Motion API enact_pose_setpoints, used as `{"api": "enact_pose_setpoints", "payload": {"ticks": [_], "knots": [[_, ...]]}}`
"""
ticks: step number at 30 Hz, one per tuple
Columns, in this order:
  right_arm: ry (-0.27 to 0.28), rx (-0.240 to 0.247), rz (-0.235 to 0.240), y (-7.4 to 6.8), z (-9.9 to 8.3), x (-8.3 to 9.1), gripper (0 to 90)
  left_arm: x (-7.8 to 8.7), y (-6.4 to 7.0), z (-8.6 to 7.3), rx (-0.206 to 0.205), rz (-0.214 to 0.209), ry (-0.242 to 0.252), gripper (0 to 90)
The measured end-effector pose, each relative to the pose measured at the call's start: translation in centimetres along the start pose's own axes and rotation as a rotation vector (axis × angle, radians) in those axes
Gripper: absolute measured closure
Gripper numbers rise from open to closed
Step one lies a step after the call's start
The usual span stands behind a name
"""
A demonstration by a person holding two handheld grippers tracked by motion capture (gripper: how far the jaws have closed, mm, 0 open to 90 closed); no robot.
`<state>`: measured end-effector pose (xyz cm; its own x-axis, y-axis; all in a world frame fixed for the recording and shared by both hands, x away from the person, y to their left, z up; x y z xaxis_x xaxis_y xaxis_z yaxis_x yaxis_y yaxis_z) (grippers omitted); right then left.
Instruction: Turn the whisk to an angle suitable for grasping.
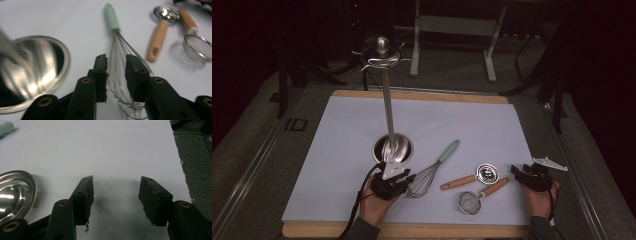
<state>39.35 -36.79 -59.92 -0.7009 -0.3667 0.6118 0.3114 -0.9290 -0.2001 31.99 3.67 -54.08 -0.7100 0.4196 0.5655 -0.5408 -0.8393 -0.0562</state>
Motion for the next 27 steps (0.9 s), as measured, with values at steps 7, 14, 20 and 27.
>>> {"api": "enact_pose_setpoints", "payload": {"ticks": [7,14,20,27], "knots": [[-0.001,-0.002,0.0,0.0,0.0,0.0,45.6,0.7,-4.6,-0.3,0.045,0.132,0.039,64.3],[-0.002,-0.004,0.002,0.0,0.0,0.0,45.4,1.0,-8.7,-1.5,0.112,0.225,0.088,62.0],[-0.002,-0.008,0.006,0.0,0.0,0.0,45.2,0.4,-11.0,-3.1,0.125,0.283,0.068,60.2],[-0.001,-0.013,0.01,0.0,0.0,0.0,45.0,-0.9,-13.1,-5.3,0.186,0.33,0.01,59.0]]}}
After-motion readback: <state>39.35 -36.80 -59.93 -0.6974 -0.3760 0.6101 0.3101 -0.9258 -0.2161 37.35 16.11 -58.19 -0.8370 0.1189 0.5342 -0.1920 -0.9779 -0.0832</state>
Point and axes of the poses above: each handheld gripper's, and its own axes: x roughly backward along the jaws, z roughly out of its top, y roughly to its right, the point moved 10 cm from there along -x, roughly forward along the jaws, and after that the axes turned 11 degrees about z, right-handed, at the moved point
